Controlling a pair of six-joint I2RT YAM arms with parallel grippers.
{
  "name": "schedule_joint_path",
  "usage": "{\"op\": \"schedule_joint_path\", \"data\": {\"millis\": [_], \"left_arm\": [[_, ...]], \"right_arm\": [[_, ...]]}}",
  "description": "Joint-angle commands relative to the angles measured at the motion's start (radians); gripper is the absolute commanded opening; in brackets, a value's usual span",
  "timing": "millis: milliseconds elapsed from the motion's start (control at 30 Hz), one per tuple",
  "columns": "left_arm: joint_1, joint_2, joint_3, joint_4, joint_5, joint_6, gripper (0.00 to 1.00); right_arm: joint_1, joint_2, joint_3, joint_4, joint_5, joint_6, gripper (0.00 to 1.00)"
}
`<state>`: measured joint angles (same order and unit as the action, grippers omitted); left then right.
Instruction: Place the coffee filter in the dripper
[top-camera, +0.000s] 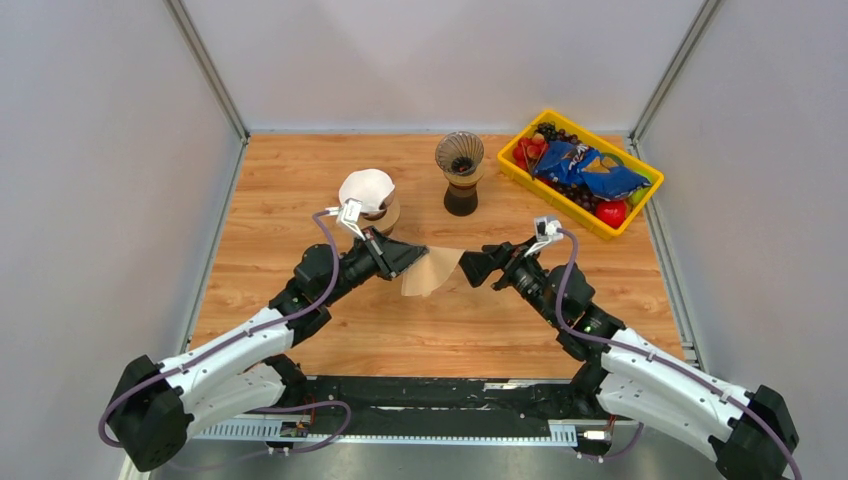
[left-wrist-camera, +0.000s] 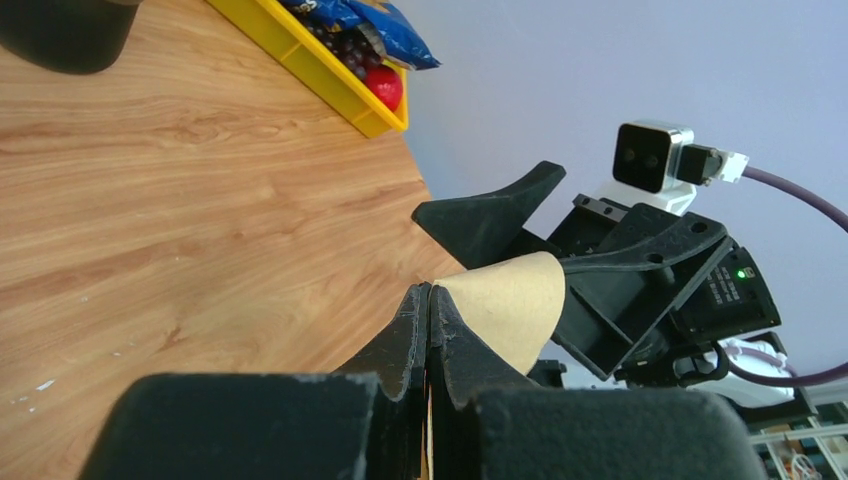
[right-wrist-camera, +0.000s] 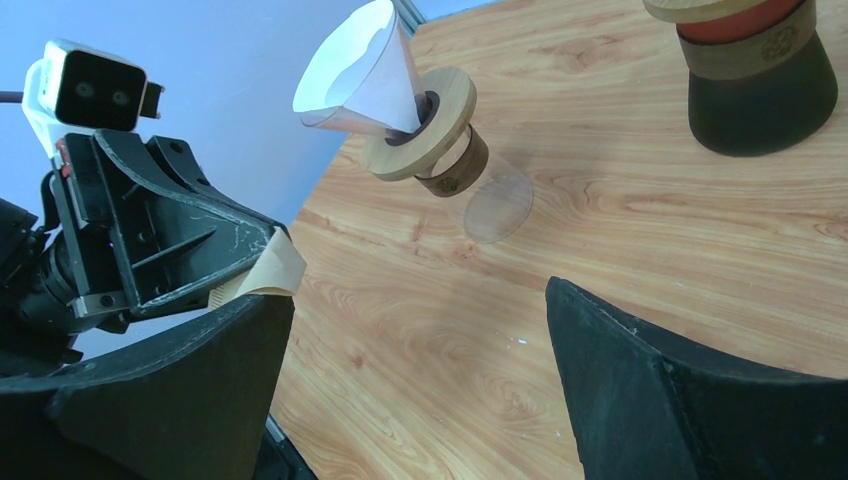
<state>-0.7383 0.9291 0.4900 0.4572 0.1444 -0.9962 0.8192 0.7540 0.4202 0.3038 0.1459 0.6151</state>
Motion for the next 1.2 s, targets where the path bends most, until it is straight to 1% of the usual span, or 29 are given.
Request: {"op": "schedule_joint_path", "data": {"millis": [0, 133, 267, 367, 467, 533, 667, 767, 1033, 1167], "left_arm": [[-0.004, 0.007, 0.023, 0.078, 0.047, 0.027, 0.0], [-0.004, 0.026, 0.03, 0.093, 0.071, 0.035, 0.0], [-0.004, 0.056, 0.039, 0.12, 0.125, 0.036, 0.0], [-0.004, 0.069, 0.043, 0.132, 0.142, 0.032, 0.0], [-0.004, 0.063, 0.043, 0.107, 0.115, 0.036, 0.0], [-0.004, 0.047, 0.042, 0.088, 0.09, 0.046, 0.0], [-0.004, 0.011, 0.041, 0.039, 0.033, 0.056, 0.0], [-0.004, -0.005, 0.043, 0.017, 0.012, 0.058, 0.0], [-0.004, 0.009, 0.044, 0.033, 0.027, 0.047, 0.0], [-0.004, 0.019, 0.043, 0.044, 0.035, 0.036, 0.0]], "right_arm": [[-0.002, 0.02, 0.05, 0.033, -0.032, -0.011, 1.0], [-0.003, 0.043, 0.054, 0.053, -0.072, -0.006, 1.0], [-0.002, 0.066, 0.051, 0.091, -0.107, 0.01, 1.0], [-0.003, 0.074, 0.065, 0.085, -0.129, 0.005, 1.0], [-0.002, 0.045, 0.081, 0.028, -0.098, -0.019, 1.0], [-0.003, 0.01, 0.082, -0.022, -0.051, -0.023, 1.0], [-0.002, -0.06, 0.083, -0.183, 0.119, -0.025, 1.0], [-0.003, -0.098, 0.072, -0.24, 0.2, -0.02, 1.0], [-0.002, -0.119, 0.086, -0.241, 0.18, -0.041, 1.0], [-0.003, -0.117, 0.091, -0.238, 0.133, -0.034, 1.0]]}}
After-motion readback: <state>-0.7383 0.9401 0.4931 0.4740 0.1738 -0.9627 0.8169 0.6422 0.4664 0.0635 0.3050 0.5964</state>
